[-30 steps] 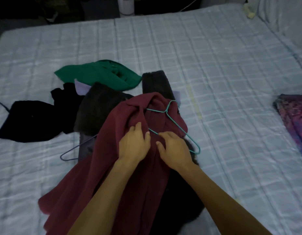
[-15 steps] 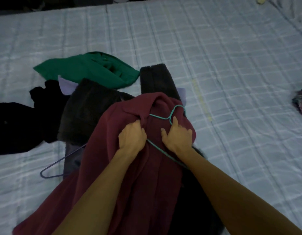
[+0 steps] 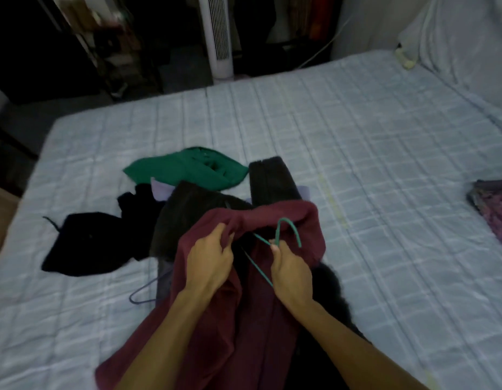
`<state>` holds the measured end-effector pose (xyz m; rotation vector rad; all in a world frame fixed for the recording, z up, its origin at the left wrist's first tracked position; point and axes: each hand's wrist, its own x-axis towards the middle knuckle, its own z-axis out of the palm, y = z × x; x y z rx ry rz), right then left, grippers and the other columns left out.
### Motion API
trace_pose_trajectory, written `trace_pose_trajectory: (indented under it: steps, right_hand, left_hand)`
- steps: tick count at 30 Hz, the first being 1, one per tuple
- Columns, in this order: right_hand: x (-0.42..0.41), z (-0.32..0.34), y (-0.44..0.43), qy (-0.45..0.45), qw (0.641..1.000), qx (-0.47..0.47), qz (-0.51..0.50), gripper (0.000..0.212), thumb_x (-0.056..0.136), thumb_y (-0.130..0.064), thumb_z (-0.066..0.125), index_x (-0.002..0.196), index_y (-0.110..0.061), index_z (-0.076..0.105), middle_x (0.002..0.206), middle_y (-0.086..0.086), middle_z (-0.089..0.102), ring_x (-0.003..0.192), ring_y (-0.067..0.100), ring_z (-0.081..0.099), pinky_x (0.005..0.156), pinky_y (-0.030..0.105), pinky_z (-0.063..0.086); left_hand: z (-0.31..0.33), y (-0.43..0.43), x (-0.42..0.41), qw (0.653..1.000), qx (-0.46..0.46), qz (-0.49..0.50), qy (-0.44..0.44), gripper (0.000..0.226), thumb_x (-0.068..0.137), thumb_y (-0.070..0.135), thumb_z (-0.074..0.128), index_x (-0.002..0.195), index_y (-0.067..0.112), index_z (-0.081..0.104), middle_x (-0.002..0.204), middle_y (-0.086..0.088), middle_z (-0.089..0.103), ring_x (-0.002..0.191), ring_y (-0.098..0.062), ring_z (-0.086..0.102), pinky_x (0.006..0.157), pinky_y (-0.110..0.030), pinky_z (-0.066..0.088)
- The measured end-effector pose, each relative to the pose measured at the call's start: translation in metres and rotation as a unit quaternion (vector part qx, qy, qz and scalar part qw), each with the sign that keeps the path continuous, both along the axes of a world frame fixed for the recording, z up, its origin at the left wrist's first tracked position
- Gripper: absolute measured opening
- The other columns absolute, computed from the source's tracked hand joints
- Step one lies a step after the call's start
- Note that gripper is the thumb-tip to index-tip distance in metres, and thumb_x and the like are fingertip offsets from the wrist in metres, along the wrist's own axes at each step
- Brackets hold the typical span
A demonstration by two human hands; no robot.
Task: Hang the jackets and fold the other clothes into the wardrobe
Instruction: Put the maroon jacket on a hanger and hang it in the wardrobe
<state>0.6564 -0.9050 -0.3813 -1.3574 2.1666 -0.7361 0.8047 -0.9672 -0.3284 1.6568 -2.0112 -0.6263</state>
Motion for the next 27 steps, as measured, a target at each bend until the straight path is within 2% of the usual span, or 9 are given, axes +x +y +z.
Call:
trace_pose_trajectory:
  steps: [4, 8, 10, 12, 14, 17, 23, 25, 27]
  right_hand:
    - [0.008, 0.064, 0.021, -0.034, 0.998, -0.045, 0.006, 0.027, 0.099, -0.026, 0.041, 0.121, -0.02, 0.055, 0.102, 0.004, 0.068, 0.093, 0.027, 0.064, 0.074, 0.034, 0.045]
    - [0.011, 0.126, 0.037, -0.124, 0.988, -0.087, -0.032, 0.033, 0.097, -0.039, 0.043, 0.088, -0.018, 0.067, 0.077, 0.001, 0.069, 0.077, 0.021, 0.065, 0.069, 0.033, 0.048]
    - [0.013, 0.159, 0.05, -0.153, 0.98, -0.12, -0.028, 0.039, 0.097, -0.038, 0.043, 0.069, -0.018, 0.063, 0.062, -0.002, 0.065, 0.063, 0.011, 0.063, 0.068, 0.035, 0.05]
    - [0.017, 0.193, 0.069, -0.158, 0.974, -0.16, -0.008, 0.041, 0.097, -0.035, 0.044, 0.063, -0.021, 0.06, 0.058, -0.003, 0.064, 0.056, 0.004, 0.059, 0.068, 0.032, 0.05]
    - [0.022, 0.219, 0.089, -0.159, 0.968, -0.196, 0.001, 0.037, 0.097, -0.034, 0.044, 0.066, -0.026, 0.062, 0.059, -0.005, 0.065, 0.057, 0.004, 0.059, 0.067, 0.03, 0.05]
    - [0.032, 0.26, 0.114, -0.205, 0.943, -0.261, -0.026, 0.032, 0.096, -0.041, 0.042, 0.072, -0.042, 0.062, 0.064, -0.009, 0.067, 0.062, 0.006, 0.063, 0.07, 0.04, 0.054]
    - [0.045, 0.349, 0.159, -0.222, 0.893, -0.391, -0.034, 0.028, 0.098, -0.04, 0.042, 0.073, -0.041, 0.057, 0.065, -0.008, 0.068, 0.061, 0.009, 0.065, 0.066, 0.044, 0.056]
    - [0.048, 0.367, 0.176, -0.214, 0.877, -0.429, -0.014, 0.024, 0.095, -0.047, 0.039, 0.079, -0.045, 0.057, 0.065, -0.01, 0.067, 0.061, 0.008, 0.065, 0.063, 0.043, 0.057]
    - [0.052, 0.375, 0.191, -0.205, 0.867, -0.455, 0.004, 0.022, 0.094, -0.049, 0.038, 0.085, -0.044, 0.058, 0.064, -0.013, 0.066, 0.061, 0.007, 0.065, 0.061, 0.041, 0.057]
  left_hand:
    - [0.07, 0.019, 0.004, 0.999, -0.048, 0.0, 0.019, 0.019, 0.088, 0.022, 0.05, 0.104, 0.026, 0.06, 0.1, -0.004, 0.069, 0.093, -0.031, 0.063, 0.073, -0.037, 0.05]
    - [0.142, 0.045, 0.006, 0.994, -0.101, 0.009, 0.038, 0.021, 0.085, 0.023, 0.044, 0.101, 0.028, 0.058, 0.087, -0.003, 0.068, 0.081, -0.031, 0.062, 0.062, -0.034, 0.044]
    - [0.178, 0.062, 0.007, 0.992, -0.111, 0.018, 0.061, 0.024, 0.081, 0.025, 0.04, 0.098, 0.031, 0.056, 0.079, 0.004, 0.066, 0.075, -0.026, 0.062, 0.066, -0.036, 0.047]
    - [0.215, 0.078, 0.011, 0.988, -0.131, 0.031, 0.078, 0.024, 0.081, 0.019, 0.042, 0.096, 0.031, 0.056, 0.076, 0.009, 0.064, 0.074, -0.021, 0.061, 0.078, -0.043, 0.047]
    - [0.25, 0.094, 0.016, 0.984, -0.152, 0.038, 0.09, 0.026, 0.081, 0.008, 0.045, 0.09, 0.029, 0.055, 0.074, 0.008, 0.063, 0.071, -0.02, 0.06, 0.069, -0.038, 0.046]
    - [0.298, 0.12, 0.023, 0.977, -0.186, 0.024, 0.103, 0.028, 0.078, 0.001, 0.045, 0.087, 0.026, 0.054, 0.074, 0.005, 0.063, 0.07, -0.018, 0.059, 0.058, -0.031, 0.039]
    - [0.356, 0.189, 0.032, 0.959, -0.252, -0.118, 0.051, 0.027, 0.073, 0.016, 0.047, 0.096, 0.025, 0.058, 0.09, 0.01, 0.064, 0.083, -0.016, 0.06, 0.071, -0.038, 0.049]
    - [0.357, 0.21, 0.041, 0.956, -0.258, -0.134, 0.024, 0.023, 0.079, 0.024, 0.049, 0.1, 0.028, 0.057, 0.091, 0.011, 0.057, 0.084, -0.013, 0.056, 0.072, -0.04, 0.049]
    - [0.359, 0.222, 0.049, 0.939, -0.322, -0.113, -0.043, 0.029, 0.082, 0.038, 0.054, 0.108, 0.026, 0.056, 0.101, 0.006, 0.048, 0.095, -0.014, 0.047, 0.085, -0.039, 0.044]
